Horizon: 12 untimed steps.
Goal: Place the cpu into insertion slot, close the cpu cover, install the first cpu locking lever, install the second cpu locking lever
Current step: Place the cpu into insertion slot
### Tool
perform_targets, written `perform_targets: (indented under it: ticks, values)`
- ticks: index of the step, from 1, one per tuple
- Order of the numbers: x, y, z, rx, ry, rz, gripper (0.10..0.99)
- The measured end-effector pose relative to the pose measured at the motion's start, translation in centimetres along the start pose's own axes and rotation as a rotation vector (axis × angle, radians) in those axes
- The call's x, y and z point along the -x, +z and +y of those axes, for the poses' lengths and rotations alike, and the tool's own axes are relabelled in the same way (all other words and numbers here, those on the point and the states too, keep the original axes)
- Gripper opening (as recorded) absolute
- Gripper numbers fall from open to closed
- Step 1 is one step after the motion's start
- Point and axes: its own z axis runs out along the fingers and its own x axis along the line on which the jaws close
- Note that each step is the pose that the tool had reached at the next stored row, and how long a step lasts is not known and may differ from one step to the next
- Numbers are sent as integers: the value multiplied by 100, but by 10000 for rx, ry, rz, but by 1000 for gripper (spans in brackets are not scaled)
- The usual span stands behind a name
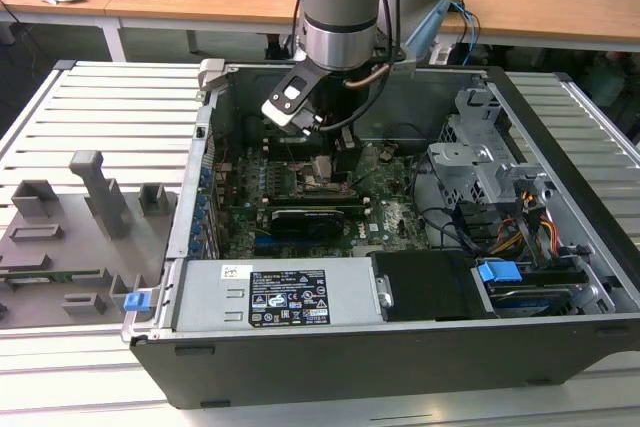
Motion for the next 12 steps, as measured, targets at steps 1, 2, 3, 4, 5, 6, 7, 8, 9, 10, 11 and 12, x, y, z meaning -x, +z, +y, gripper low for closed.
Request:
perform_targets:
  ticks: [1,2,3,4,5,6,7,8,9,10,11,12]
  values:
    - [-21,23,1,-2,-2,0,541]
    - [-36,57,0,2,161,-9,541]
    - [-37,75,-1,4,328,-22,541]
    - [-38,93,-3,7,495,-33,541]
    - [-41,109,-6,9,627,-43,541]
    - [-46,118,-8,9,675,-46,541]
    - [-56,127,-11,9,701,-49,541]
    - [-71,135,-15,11,709,-48,541]
    - [-84,140,-17,12,707,-45,541]
    - [-104,150,-19,11,707,-43,541]
    - [-124,161,-19,11,707,-42,541]
    - [-140,171,-18,11,711,-42,541]
